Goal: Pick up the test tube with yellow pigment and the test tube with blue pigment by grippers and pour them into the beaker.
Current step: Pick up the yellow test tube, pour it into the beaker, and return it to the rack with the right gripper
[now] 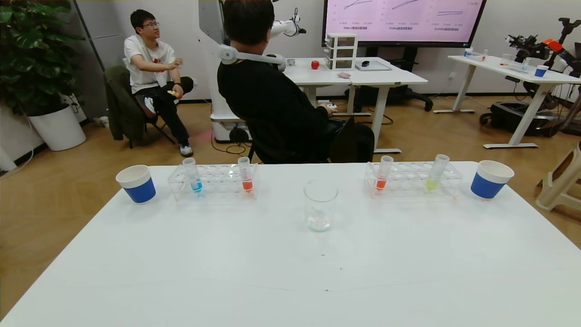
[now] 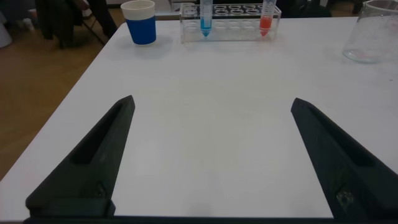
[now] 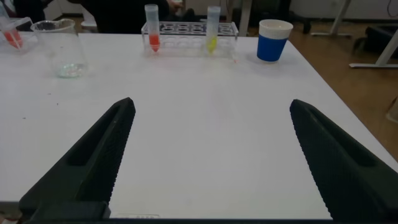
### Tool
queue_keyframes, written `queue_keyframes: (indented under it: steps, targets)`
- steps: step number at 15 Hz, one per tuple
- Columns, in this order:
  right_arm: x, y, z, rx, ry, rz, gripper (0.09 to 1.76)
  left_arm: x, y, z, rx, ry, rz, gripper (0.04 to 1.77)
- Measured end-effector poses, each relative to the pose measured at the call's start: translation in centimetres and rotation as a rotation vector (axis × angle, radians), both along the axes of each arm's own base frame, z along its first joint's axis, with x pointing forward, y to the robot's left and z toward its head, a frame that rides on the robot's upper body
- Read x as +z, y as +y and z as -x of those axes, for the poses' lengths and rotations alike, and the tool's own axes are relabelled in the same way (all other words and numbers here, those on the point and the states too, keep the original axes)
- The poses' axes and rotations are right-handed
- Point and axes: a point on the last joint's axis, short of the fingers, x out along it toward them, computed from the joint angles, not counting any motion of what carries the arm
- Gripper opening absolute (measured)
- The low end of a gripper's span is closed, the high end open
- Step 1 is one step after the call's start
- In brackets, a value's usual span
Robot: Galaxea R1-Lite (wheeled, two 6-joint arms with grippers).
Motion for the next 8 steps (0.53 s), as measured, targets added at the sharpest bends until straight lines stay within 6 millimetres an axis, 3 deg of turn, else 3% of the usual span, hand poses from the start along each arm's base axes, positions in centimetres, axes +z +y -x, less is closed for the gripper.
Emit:
queue_keyframes:
  steps: [4,6,8]
  targets:
    - [5.2,0.0,0.1,0.016,-0.049,-0.006,1.74,0.0,0.0,0.0,0.000,0.000,0.000,1.75]
    - [7.9,0.0,-1.1,0.031,-0.027,-0.007,1.74,0.0,0.0,0.0,0.000,0.000,0.000,1.75]
    - [10.4,0.1,-3.6,0.044,0.001,-0.005,1.74,0.0,0.0,0.0,0.000,0.000,0.000,1.75]
